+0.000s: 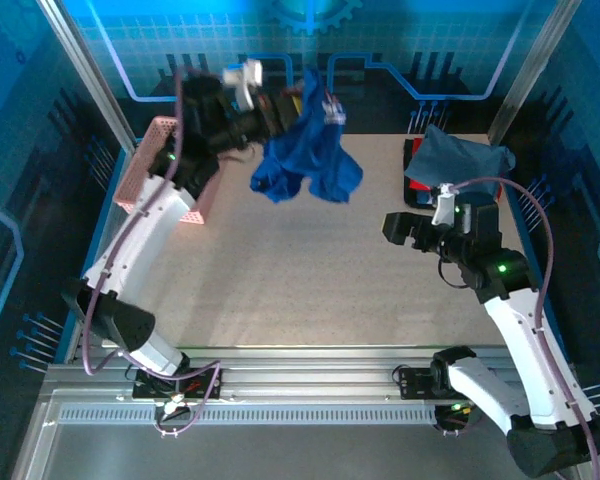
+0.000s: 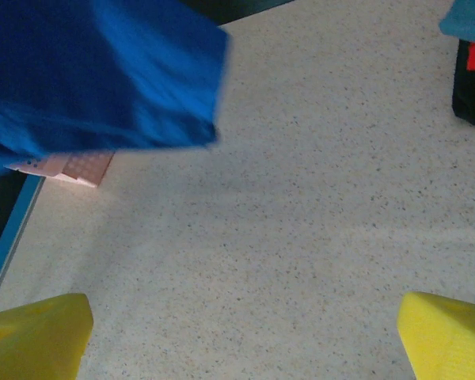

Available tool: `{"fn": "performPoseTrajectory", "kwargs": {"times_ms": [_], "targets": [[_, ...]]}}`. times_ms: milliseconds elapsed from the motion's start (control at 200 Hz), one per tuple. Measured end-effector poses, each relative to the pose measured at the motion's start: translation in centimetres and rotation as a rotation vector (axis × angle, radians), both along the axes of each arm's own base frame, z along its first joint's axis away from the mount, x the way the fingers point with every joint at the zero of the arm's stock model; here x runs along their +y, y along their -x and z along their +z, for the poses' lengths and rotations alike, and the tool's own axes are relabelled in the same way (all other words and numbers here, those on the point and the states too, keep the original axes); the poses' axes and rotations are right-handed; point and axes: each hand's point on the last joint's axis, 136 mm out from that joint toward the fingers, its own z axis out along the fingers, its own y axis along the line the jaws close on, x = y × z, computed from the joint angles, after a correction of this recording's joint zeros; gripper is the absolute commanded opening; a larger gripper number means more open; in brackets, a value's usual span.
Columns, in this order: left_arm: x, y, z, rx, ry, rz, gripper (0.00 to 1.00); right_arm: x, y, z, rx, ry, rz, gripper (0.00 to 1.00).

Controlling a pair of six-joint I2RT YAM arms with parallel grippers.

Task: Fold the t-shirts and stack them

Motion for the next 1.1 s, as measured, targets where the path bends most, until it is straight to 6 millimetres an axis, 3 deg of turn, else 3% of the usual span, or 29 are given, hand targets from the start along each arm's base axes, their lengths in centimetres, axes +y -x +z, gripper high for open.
{"fn": "performPoseTrajectory", "kwargs": {"times_ms": [35, 65, 90, 140, 215, 260, 305, 340, 375, 530, 615, 705, 910, 1015, 1096], "targets": [[-0.2, 0.3, -4.0, 0.086, 0.003, 0.006, 0.59, 0.0, 0.1, -0.5, 0.009, 0.001, 0.0, 1.0], [0.0, 0.5, -7.8, 0.162, 0.005, 0.022, 0.85, 0.0, 0.2, -1.0, 0.021, 0.001, 0.003, 1.0], [0.6, 0.7, -11.3, 0.232, 0.009, 0.047, 0.98, 0.1, 0.3, -1.4, 0.031, 0.001, 0.009, 1.0], [2.8, 1.2, -18.5, 0.378, 0.006, 0.12, 0.99, 0.2, 0.5, -2.5, 0.059, 0.001, 0.017, 1.0], [8.6, 2.9, -29.7, 0.649, -0.007, 0.305, 0.99, 0.4, 0.9, -4.1, 0.112, 0.0, 0.032, 1.0], [12.3, 4.7, -34.1, 0.775, -0.018, 0.418, 0.99, 0.5, 1.1, -4.9, 0.139, 0.002, 0.04, 1.0], [14.9, 6.3, -36.1, 0.853, -0.026, 0.503, 0.99, 0.6, 1.2, -5.6, 0.161, 0.007, 0.045, 1.0], [15.7, 7.0, -35.8, 0.862, -0.028, 0.531, 0.99, 0.5, 1.4, -6.1, 0.176, 0.012, 0.047, 1.0], [15.7, 7.2, -34.1, 0.819, -0.019, 0.529, 0.99, 0.5, 1.6, -6.5, 0.19, 0.017, 0.051, 1.0], [15.2, 7.2, -20.7, 0.463, 0.04, 0.465, 0.99, 0.2, 2.2, -9.0, 0.271, 0.046, 0.044, 1.0], [15.1, 8.5, -17.1, 0.352, 0.033, 0.437, 0.99, -0.1, 2.4, -11.1, 0.341, 0.063, 0.035, 1.0], [13.7, 10.0, -17.5, 0.349, -0.044, 0.381, 0.99, -0.4, 2.2, -12.8, 0.403, 0.072, 0.023, 1.0], [6.7, 12.9, -22.9, 0.468, -0.358, 0.146, 0.99, -2.0, -0.5, -15.3, 0.489, -0.003, -0.06, 1.0], [2.7, 12.0, -23.6, 0.459, -0.507, 0.051, 0.97, -2.5, -2.3, -17.1, 0.546, -0.06, -0.092, 0.97], [-0.8, 10.1, -23.5, 0.429, -0.607, -0.011, 0.95, -2.4, -4.3, -18.0, 0.582, -0.088, -0.096, 0.94]]}}
